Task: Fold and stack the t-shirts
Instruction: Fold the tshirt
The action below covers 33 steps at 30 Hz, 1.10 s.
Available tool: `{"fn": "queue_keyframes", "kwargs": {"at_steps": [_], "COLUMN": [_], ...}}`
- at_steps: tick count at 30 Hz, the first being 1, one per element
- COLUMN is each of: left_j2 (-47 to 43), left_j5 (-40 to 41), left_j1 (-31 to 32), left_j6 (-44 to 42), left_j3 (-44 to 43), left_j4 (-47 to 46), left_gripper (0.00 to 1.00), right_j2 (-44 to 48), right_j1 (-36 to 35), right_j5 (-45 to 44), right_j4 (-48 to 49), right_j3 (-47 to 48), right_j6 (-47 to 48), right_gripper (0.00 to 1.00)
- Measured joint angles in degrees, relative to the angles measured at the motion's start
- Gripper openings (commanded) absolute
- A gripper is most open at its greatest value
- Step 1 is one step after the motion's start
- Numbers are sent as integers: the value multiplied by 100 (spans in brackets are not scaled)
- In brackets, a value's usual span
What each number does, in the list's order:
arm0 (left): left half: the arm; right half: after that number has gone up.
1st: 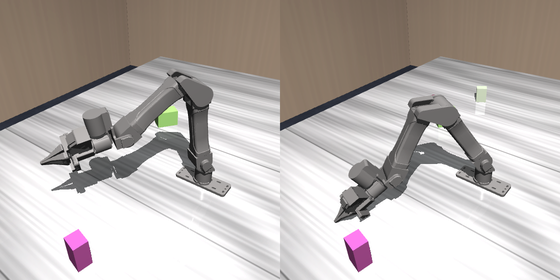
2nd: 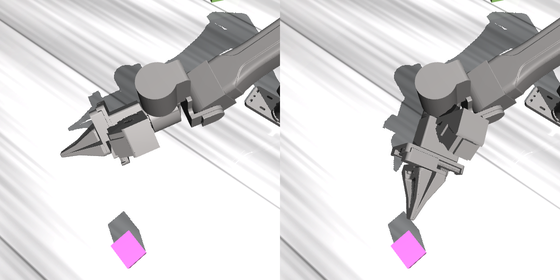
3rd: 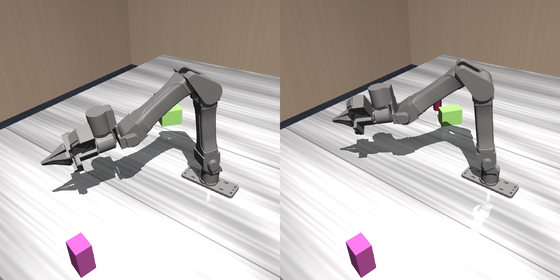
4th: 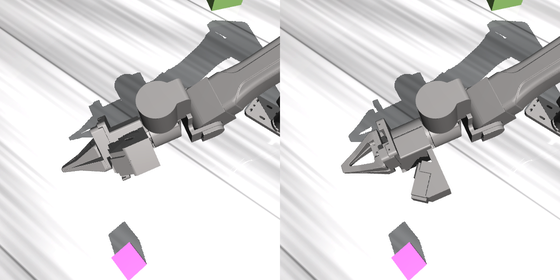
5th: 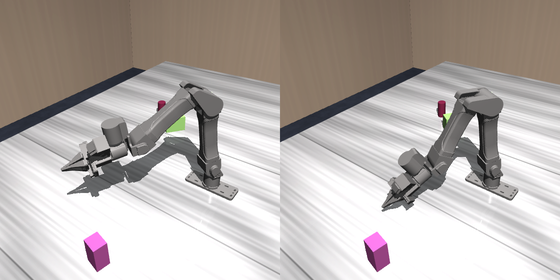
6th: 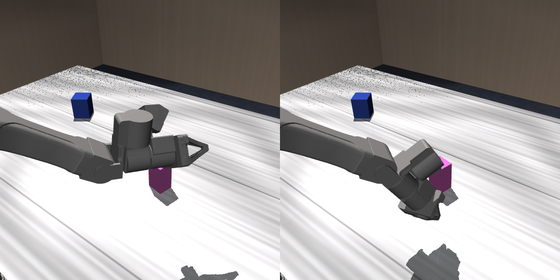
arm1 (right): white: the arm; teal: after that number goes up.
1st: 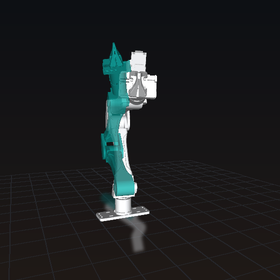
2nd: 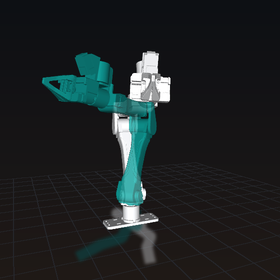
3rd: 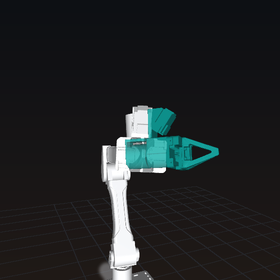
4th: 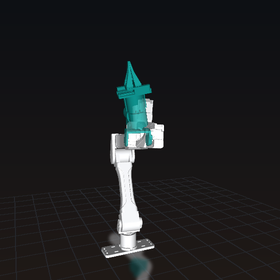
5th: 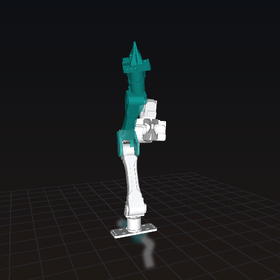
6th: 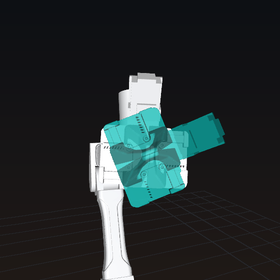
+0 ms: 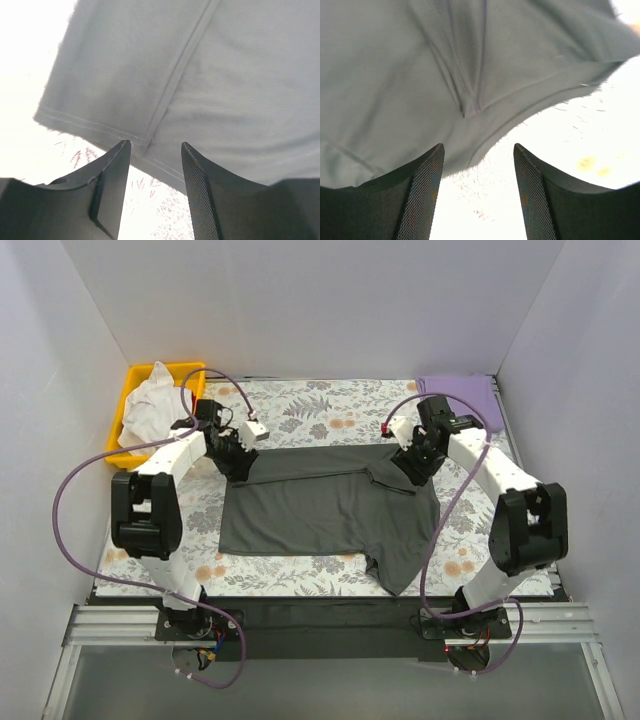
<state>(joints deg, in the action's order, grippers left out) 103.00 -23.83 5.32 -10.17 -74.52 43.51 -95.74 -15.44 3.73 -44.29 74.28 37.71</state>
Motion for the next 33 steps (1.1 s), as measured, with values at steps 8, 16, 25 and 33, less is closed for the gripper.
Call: {"fn": "queue_keyframes", "kwargs": {"at_steps": [8, 16, 25, 33], "left_j2": [-1665, -3246, -3473, -3497], "left_j5": [-905, -1397, -1298, -1180], "left_j1": [-149, -142, -140, -140], "left_j6": [-190, -542, -498, -533], "left_j3": [518, 2138, 2382, 2586], "left_j4": [321, 1169, 1165, 1176], "left_gripper": [45, 45, 45, 45], "right_j2": [1690, 3357, 3425, 3392], "right_j1": [-33, -1453, -2542, -2601], "right_j5": [721, 579, -103, -282], "right_j4": [-579, -1237, -455, 79], "right_j3": [-715, -3095, -4221, -4354], "right_j6": [671, 1375, 1556, 1720], "right_gripper": [54, 51, 54, 50]}}
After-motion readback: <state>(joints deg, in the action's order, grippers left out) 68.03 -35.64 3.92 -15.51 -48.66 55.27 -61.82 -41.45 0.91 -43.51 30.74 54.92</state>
